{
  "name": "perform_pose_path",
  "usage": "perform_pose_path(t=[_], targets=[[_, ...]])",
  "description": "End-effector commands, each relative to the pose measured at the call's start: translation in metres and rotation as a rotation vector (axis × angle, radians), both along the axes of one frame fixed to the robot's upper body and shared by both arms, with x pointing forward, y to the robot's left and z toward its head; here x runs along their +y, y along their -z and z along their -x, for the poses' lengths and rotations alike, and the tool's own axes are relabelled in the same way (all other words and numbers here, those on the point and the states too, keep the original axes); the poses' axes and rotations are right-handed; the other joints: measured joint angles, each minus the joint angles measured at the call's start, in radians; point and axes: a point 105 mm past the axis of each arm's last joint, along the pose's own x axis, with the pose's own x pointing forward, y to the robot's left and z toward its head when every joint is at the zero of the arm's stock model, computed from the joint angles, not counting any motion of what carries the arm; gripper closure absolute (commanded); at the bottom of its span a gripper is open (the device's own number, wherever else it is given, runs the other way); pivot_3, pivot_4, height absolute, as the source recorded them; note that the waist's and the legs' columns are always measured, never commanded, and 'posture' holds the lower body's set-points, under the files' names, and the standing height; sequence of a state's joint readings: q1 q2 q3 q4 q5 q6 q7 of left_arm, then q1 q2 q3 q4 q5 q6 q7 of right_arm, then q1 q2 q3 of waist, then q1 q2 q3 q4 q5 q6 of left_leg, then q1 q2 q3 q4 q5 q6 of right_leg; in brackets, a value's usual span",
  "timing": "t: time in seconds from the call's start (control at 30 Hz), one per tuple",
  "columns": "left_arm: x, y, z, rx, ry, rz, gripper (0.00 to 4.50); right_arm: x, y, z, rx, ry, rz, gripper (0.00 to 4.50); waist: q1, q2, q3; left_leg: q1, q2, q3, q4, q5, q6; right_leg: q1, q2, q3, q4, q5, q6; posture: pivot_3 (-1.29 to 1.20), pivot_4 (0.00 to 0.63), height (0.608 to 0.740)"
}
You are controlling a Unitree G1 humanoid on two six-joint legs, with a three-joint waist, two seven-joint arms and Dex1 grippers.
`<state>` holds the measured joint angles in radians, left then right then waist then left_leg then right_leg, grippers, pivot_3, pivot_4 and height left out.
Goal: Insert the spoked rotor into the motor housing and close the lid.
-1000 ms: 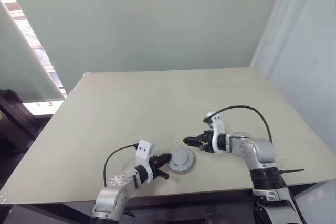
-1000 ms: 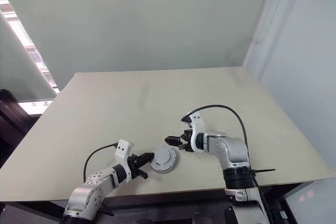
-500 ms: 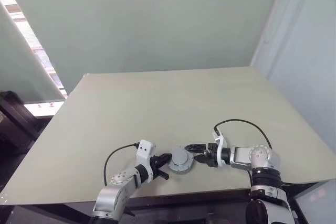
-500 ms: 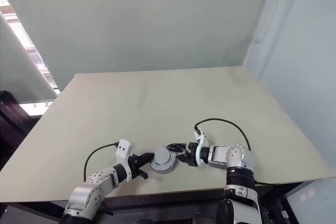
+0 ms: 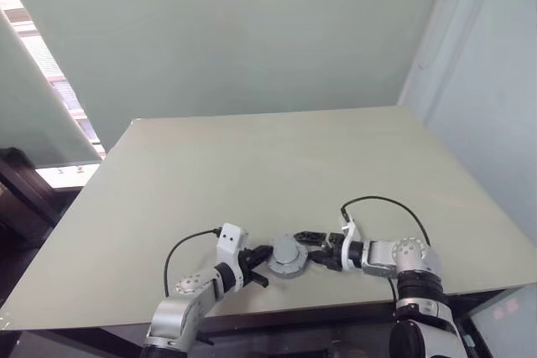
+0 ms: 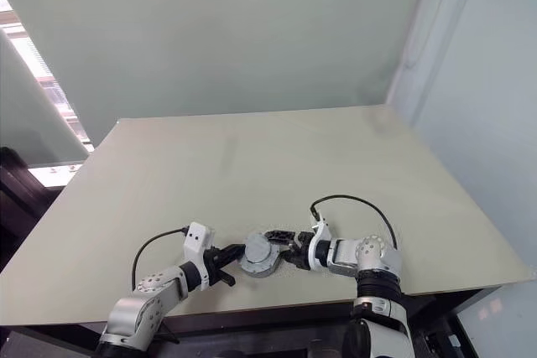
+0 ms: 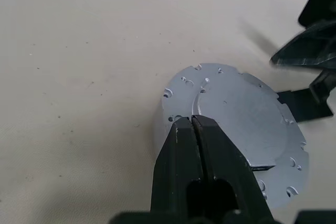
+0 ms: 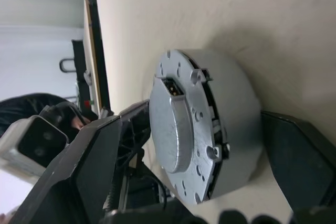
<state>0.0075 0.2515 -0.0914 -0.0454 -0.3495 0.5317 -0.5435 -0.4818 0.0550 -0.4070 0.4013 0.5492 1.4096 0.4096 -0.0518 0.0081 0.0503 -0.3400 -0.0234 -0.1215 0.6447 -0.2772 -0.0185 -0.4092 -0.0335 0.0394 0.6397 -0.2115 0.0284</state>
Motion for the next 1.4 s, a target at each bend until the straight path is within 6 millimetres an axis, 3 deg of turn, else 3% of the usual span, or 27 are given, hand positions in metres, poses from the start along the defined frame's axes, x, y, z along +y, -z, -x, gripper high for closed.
perform_pose_path(t=[0.03,0.43,0.53,0.67,0.77,1.4], targets=[[-0.007,0.01,0.007,0.051,0.028,-0.007,4.5,0.008,-0.002,0.0,-0.008,-0.015,-0.005,0.03,-0.001,0.0,0.0,0.0,0.0,0.0,0.0,0.0,0.0,0.0,0.0,0.0,0.0,0.0,0.0,0.0,0.0,0.74],[-0.01,0.011,0.007,0.048,0.031,-0.002,4.5,0.021,0.003,0.018,0.047,-0.079,-0.042,0.03,-0.003,0.001,0.0,0.0,0.0,0.0,0.0,0.0,0.0,0.0,0.0,0.0,0.0,0.0,0.0,0.0,0.0,0.74],[-0.009,0.011,0.007,0.046,0.029,-0.002,4.5,0.022,0.004,0.02,0.053,-0.093,-0.031,0.64,-0.003,0.001,0.0,0.0,0.0,0.0,0.0,0.0,0.0,0.0,0.0,0.0,0.0,0.0,0.0,0.0,0.0,0.74],[-0.009,0.012,0.007,0.048,0.024,-0.001,4.5,0.021,0.006,0.02,0.055,-0.097,-0.02,2.07,-0.004,0.001,0.0,0.0,0.0,0.0,0.0,0.0,0.0,-0.001,0.0,0.0,0.0,0.0,0.0,0.0,0.0,0.74],[-0.008,0.012,0.007,0.049,0.02,0.0,4.5,0.02,0.006,0.021,0.058,-0.1,-0.018,2.63,-0.012,0.002,-0.001,0.001,0.001,0.0,-0.001,-0.001,0.001,0.0,0.0,0.0,0.0,0.0,0.0,0.0,0.0,0.74],[-0.012,0.013,0.009,0.048,0.021,0.011,4.5,0.027,0.002,0.032,0.073,-0.128,-0.087,2.7,-0.023,0.003,-0.002,0.0,0.0,0.0,0.0,-0.001,0.001,0.0,0.0,0.0,0.0,0.0,0.0,0.0,0.0,0.74]])
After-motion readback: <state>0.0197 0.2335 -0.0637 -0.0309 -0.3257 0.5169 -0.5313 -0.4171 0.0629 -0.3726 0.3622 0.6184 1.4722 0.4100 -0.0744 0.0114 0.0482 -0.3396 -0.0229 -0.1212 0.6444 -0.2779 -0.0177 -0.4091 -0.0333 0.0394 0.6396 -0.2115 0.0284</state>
